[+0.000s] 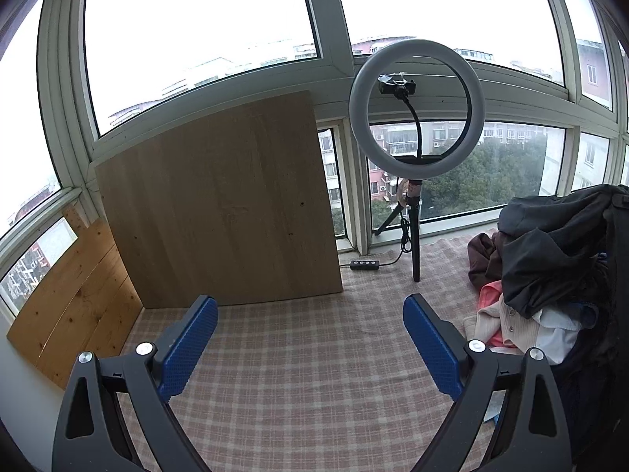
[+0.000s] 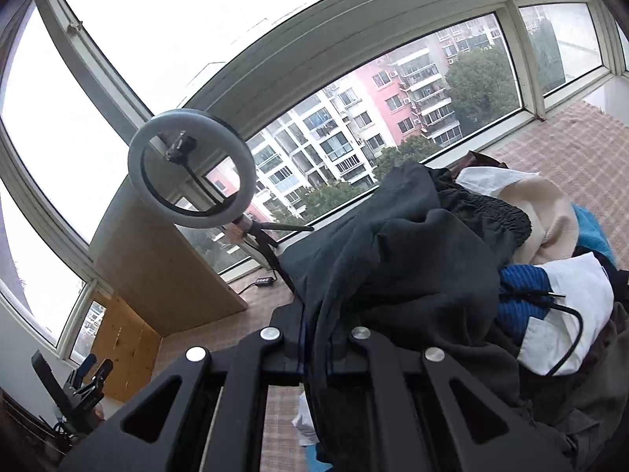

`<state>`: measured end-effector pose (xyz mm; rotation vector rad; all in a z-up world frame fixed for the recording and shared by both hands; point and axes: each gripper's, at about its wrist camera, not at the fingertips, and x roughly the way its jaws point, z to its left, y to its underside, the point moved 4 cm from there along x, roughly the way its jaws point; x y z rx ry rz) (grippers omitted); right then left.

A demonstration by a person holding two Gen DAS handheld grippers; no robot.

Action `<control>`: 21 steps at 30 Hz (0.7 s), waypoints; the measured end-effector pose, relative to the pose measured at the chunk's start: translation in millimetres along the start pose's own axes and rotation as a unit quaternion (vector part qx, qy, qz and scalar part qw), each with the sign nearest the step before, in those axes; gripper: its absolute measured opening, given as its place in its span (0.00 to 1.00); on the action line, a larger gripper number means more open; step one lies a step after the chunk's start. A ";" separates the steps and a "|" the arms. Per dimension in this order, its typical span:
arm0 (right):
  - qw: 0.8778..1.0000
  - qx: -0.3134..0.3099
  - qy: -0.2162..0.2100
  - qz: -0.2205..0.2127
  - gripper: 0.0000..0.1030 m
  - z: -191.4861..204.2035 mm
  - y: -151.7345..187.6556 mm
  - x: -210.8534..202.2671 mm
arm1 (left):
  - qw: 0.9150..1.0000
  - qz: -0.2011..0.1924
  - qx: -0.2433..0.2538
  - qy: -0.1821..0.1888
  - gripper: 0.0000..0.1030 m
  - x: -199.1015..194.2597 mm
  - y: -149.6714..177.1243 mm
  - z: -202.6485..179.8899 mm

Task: Fold clothes
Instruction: 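Reach the right tool into the clothes pile and grasp the dark trousers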

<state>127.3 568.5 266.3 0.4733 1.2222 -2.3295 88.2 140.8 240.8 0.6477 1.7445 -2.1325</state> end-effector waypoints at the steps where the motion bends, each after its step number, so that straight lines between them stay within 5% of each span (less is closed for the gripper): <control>1: 1.000 -0.015 -0.017 0.002 0.06 24.8 0.5 4.2 | 1.000 -0.002 -0.004 -0.004 0.92 -2.0 2.1 10.0; 6: 0.987 -0.114 -0.102 0.042 0.06 163.8 30.7 39.1 | 0.998 0.001 -0.043 -0.040 0.92 -9.2 22.4 77.7; 10: 0.960 -0.169 -0.172 0.146 0.06 236.0 105.2 78.3 | 0.995 0.013 -0.066 -0.074 0.92 -11.1 42.7 128.9; 13: 0.923 -0.210 -0.162 0.279 0.14 235.9 196.2 107.2 | 0.994 0.034 -0.069 -0.083 0.92 -1.6 59.0 149.2; 17: 0.916 -0.184 -0.068 0.350 0.19 168.9 265.4 119.9 | 0.994 0.073 -0.064 -0.049 0.92 23.9 77.8 140.0; 21: 0.953 -0.092 -0.026 0.287 0.19 102.8 228.5 87.8 | 0.995 0.091 -0.026 0.017 0.92 44.6 77.7 77.7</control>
